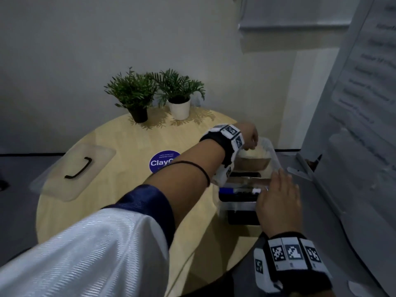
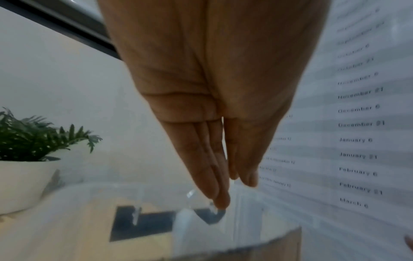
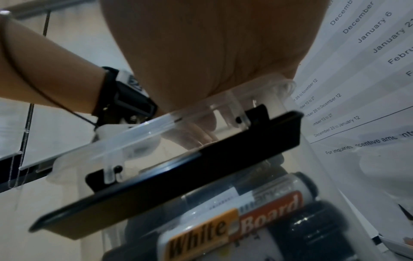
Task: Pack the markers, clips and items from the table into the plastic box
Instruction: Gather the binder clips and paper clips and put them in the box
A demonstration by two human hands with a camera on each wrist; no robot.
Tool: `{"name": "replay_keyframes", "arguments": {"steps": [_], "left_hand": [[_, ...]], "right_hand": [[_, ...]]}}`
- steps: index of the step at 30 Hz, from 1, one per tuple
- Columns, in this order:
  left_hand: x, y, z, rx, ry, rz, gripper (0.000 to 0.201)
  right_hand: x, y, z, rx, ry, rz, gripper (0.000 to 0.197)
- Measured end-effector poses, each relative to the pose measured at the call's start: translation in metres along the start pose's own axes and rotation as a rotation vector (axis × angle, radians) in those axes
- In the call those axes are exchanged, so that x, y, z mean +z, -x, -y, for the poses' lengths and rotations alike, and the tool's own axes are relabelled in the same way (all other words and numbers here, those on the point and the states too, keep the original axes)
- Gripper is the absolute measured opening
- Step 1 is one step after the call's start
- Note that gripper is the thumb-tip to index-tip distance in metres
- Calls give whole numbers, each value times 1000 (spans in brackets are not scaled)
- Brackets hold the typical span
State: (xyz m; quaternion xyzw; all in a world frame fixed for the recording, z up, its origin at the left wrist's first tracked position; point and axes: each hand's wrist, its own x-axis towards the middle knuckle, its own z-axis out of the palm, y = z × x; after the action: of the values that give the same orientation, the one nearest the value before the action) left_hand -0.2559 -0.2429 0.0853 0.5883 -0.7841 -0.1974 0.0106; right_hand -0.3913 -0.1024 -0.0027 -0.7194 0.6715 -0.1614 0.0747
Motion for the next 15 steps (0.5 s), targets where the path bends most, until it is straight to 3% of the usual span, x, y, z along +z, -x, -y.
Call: {"name": "replay_keyframes", "arguments": {"steps": [2, 7, 9, 11, 13, 15], "left_hand": [[-15, 27, 16, 8, 52, -105, 30], [-10, 131, 82, -86, 173, -256, 23], [15, 174, 122, -235, 101, -203, 22], [49, 212, 157, -397, 3, -64, 20], [82, 240, 175, -545, -28, 102, 22], [110, 258, 176, -620, -6, 203, 25]], "right_hand": [[-1, 0, 0, 6, -13, 5, 71], [-10, 6, 14, -45, -126, -31, 55], [-13, 18, 39, -211, -282, -127, 52], [-8, 33, 72, -409, -391, -170, 44], [7, 47, 104, -553, -398, -49, 34], [33, 54, 131, -587, -310, 214, 44]]}}
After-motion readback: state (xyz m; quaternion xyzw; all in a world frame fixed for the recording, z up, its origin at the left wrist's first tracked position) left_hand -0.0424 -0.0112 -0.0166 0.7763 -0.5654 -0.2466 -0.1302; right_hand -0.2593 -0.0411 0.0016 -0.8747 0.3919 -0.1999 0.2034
